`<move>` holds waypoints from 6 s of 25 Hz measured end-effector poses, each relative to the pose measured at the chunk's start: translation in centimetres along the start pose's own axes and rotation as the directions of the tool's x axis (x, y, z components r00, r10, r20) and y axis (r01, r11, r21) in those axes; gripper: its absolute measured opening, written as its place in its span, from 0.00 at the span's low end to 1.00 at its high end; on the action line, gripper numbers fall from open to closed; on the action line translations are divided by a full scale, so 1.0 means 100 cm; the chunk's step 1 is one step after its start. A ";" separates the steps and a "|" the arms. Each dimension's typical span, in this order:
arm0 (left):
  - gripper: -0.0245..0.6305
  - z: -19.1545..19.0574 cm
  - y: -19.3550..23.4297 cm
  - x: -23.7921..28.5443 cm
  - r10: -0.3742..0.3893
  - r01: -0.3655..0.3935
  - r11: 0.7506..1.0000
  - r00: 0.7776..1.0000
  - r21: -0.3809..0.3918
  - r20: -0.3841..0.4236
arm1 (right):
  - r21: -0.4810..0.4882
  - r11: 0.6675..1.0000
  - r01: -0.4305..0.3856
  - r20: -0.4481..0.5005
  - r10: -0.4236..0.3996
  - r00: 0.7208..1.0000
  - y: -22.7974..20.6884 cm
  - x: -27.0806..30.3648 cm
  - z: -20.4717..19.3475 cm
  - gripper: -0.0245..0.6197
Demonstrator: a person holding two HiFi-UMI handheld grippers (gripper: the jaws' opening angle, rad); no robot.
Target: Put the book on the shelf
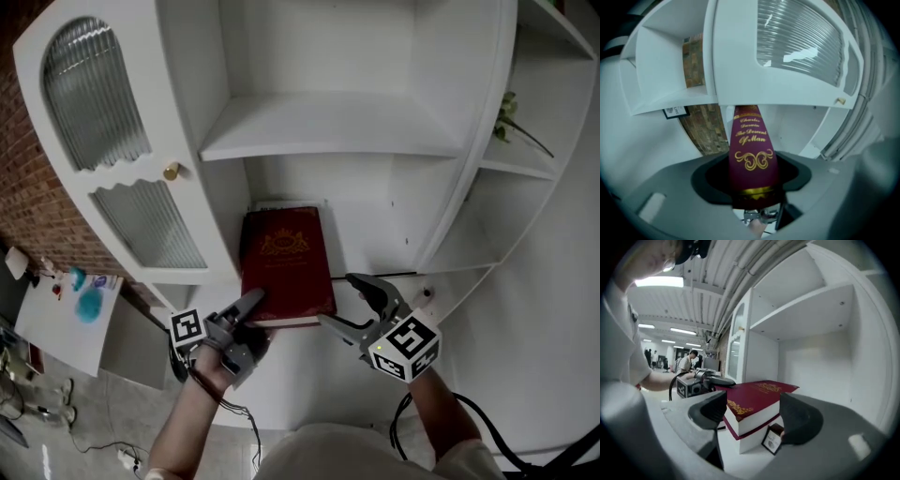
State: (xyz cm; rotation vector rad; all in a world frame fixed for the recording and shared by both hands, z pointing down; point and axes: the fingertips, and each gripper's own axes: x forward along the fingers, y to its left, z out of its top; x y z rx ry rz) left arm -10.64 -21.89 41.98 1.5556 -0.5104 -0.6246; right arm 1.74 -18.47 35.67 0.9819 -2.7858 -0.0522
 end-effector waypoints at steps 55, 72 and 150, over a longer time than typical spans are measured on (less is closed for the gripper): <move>0.17 0.000 0.014 -0.110 0.080 -0.140 0.897 0.984 0.420 0.156 | 0.018 0.994 0.103 0.001 -0.103 0.995 0.001 0.005 -0.021 0.29; 0.05 -0.056 0.028 -0.140 0.238 -0.332 0.439 0.939 0.835 0.248 | 0.255 0.952 0.171 -0.036 -0.167 0.985 0.078 -0.064 -0.093 0.04; 0.05 -0.211 0.003 -0.240 0.253 -0.323 0.269 0.933 0.907 0.257 | 0.156 0.971 0.179 0.027 -0.185 0.982 0.217 -0.192 -0.076 0.04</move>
